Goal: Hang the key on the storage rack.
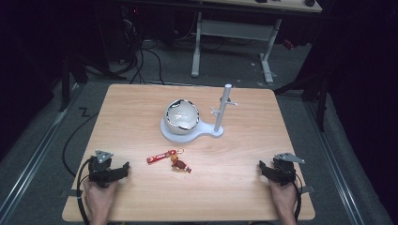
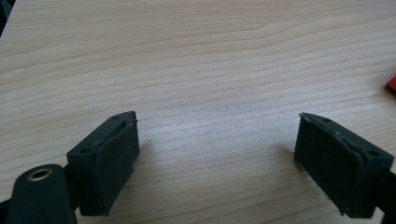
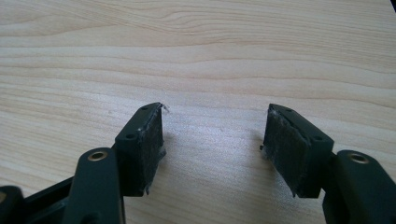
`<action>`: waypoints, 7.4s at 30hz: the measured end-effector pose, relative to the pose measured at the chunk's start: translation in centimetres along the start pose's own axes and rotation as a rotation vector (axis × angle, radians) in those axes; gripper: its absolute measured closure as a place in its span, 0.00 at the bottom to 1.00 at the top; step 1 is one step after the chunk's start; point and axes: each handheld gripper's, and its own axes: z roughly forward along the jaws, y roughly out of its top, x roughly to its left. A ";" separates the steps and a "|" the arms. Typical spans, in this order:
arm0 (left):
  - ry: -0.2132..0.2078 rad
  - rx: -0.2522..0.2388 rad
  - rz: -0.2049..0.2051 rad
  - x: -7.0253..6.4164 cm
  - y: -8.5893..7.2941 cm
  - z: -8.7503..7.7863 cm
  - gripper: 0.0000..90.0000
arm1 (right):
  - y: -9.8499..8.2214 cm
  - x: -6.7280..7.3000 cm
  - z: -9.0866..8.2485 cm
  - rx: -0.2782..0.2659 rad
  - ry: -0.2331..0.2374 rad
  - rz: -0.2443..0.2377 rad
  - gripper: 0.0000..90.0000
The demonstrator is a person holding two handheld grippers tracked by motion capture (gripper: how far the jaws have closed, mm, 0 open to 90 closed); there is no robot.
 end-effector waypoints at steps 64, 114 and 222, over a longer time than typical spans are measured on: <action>0.000 0.000 0.000 0.0 0.0 0.0 0.16 | 5.4 16.9 1.4 -0.076 0.553 -0.327 0.62; -0.002 -0.002 0.002 -0.1 0.0 -0.1 0.17 | 6.7 24.9 5.5 -0.019 0.565 -0.510 0.65; -0.009 -0.003 0.011 -0.1 0.0 0.0 0.18 | 11.1 6.5 -7.6 -0.335 0.440 -0.262 0.74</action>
